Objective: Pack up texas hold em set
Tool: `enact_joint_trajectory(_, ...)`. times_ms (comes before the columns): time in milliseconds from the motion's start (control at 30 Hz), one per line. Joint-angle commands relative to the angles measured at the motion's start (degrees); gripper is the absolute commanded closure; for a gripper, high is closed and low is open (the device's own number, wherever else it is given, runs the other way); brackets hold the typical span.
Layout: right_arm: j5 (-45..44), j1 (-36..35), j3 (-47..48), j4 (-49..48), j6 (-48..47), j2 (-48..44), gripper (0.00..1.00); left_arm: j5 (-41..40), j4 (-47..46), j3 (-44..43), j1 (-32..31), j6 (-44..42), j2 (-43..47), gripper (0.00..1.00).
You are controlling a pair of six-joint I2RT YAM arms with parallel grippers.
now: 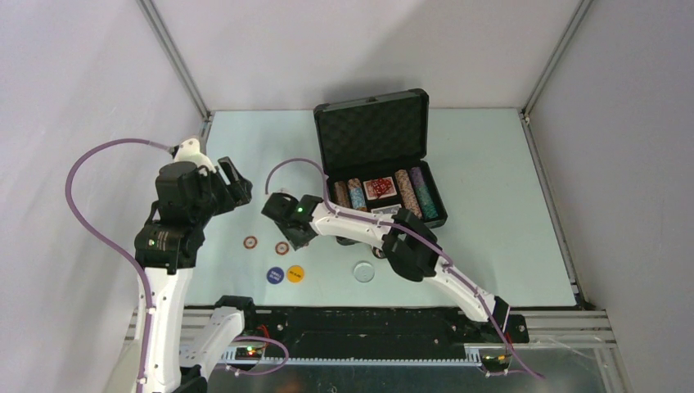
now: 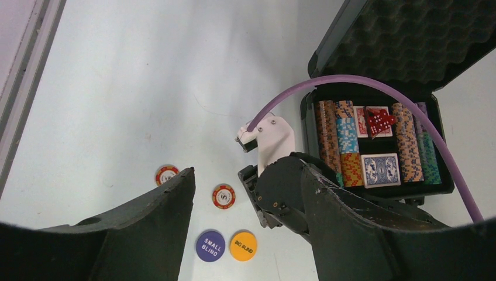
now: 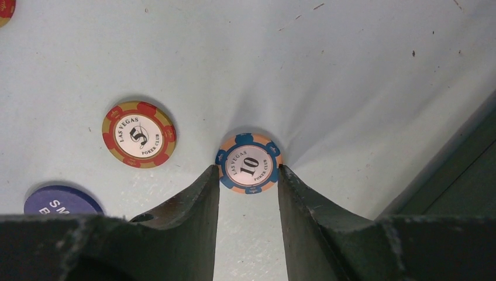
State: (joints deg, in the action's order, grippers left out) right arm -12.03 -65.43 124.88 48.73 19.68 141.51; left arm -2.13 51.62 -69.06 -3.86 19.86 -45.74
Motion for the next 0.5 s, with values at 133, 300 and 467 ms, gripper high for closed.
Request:
enact_joint_trajectory(133, -2.36, 0.59, -5.88, -6.02, -0.26, -7.13, 0.58, 0.82, -0.93, 0.19, 0.46, -1.31, 0.39, 0.28)
enact_joint_trajectory(300, -1.34, 0.74, -6.71, -9.05, -0.48, -9.74, 0.57, 0.71, -0.98, 0.15, 0.44, -1.23, 0.5, 0.28)
enact_joint_trajectory(467, -0.26, 0.94, -6.35, -9.15, -0.44, -9.55, 0.5, 0.98, -0.96, 0.07, 0.5, -1.14, 0.48, 0.28)
